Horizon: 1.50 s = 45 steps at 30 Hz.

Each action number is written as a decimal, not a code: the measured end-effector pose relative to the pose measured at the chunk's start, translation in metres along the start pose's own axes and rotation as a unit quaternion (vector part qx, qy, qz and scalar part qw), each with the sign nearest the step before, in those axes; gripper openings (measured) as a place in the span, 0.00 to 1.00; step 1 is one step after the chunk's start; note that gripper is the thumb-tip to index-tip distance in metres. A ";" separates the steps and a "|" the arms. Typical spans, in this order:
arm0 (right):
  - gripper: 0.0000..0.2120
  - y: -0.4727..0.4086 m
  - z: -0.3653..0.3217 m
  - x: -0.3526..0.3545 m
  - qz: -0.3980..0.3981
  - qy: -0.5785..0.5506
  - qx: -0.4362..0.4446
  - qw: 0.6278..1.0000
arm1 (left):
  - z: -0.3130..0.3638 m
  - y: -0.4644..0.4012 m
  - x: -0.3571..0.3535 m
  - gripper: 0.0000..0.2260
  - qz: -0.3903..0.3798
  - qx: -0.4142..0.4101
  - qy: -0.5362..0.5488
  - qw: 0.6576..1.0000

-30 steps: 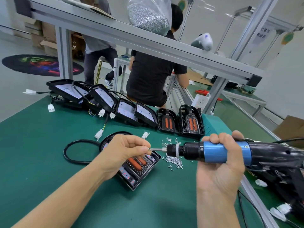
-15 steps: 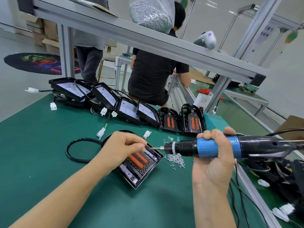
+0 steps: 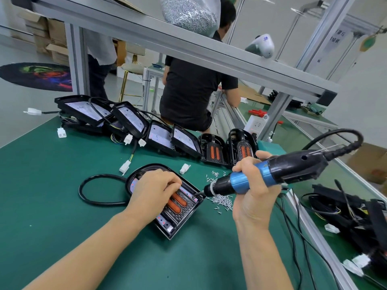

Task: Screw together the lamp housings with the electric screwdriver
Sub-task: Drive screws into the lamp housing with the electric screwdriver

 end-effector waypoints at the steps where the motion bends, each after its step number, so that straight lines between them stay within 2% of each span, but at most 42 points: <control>1: 0.13 0.000 0.002 0.000 -0.001 0.003 -0.002 1.000 | 0.001 -0.001 0.000 0.08 0.003 -0.004 -0.027 1.000; 4: 0.13 -0.001 0.006 0.000 -0.004 0.009 -0.006 1.000 | 0.004 -0.002 0.001 0.07 0.012 -0.006 -0.066 0.998; 8: 0.15 -0.003 0.011 0.001 -0.002 0.011 -0.012 1.000 | 0.010 -0.002 -0.001 0.07 0.004 -0.023 -0.064 0.998; 14: 0.13 -0.007 0.015 0.001 -0.006 0.042 -0.011 0.999 | 0.012 -0.005 -0.003 0.07 0.000 -0.032 -0.088 0.996; 17: 0.12 -0.007 0.016 0.002 -0.011 0.059 -0.012 0.998 | 0.013 -0.007 -0.001 0.07 0.015 -0.043 -0.138 0.989; 21: 0.10 -0.008 0.017 0.002 -0.003 0.045 -0.017 0.999 | 0.014 -0.008 -0.002 0.07 0.012 -0.045 -0.152 0.987; 28: 0.17 -0.004 0.004 0.021 0.068 -0.009 0.016 0.998 | 0.011 -0.012 -0.003 0.07 0.006 -0.045 -0.154 0.987; 32: 0.15 0.004 -0.012 0.049 0.129 -0.043 0.039 0.990 | 0.013 -0.019 -0.006 0.07 0.013 -0.049 -0.163 0.985; 35: 0.13 0.014 -0.022 0.070 0.173 -0.067 0.042 0.982 | 0.026 -0.031 -0.013 0.05 0.018 -0.082 -0.151 0.985; 40: 0.13 0.036 -0.029 0.096 0.216 -0.071 0.047 0.973 | 0.048 -0.066 -0.049 0.05 -0.050 -0.084 -0.117 0.988; 45: 0.14 0.051 -0.031 0.117 0.246 -0.066 0.035 0.966 | 0.042 -0.095 -0.090 0.07 -0.175 -0.038 -0.238 0.955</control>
Point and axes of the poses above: each hand's wrist, its own y-axis away from the middle knuckle, its own x-axis out of the back of the hand, z = x × y, the point moved 7 cm from there along -y, towards the middle knuckle, and after that the axes turned 3 degrees about -x, right-handed, at the moved point
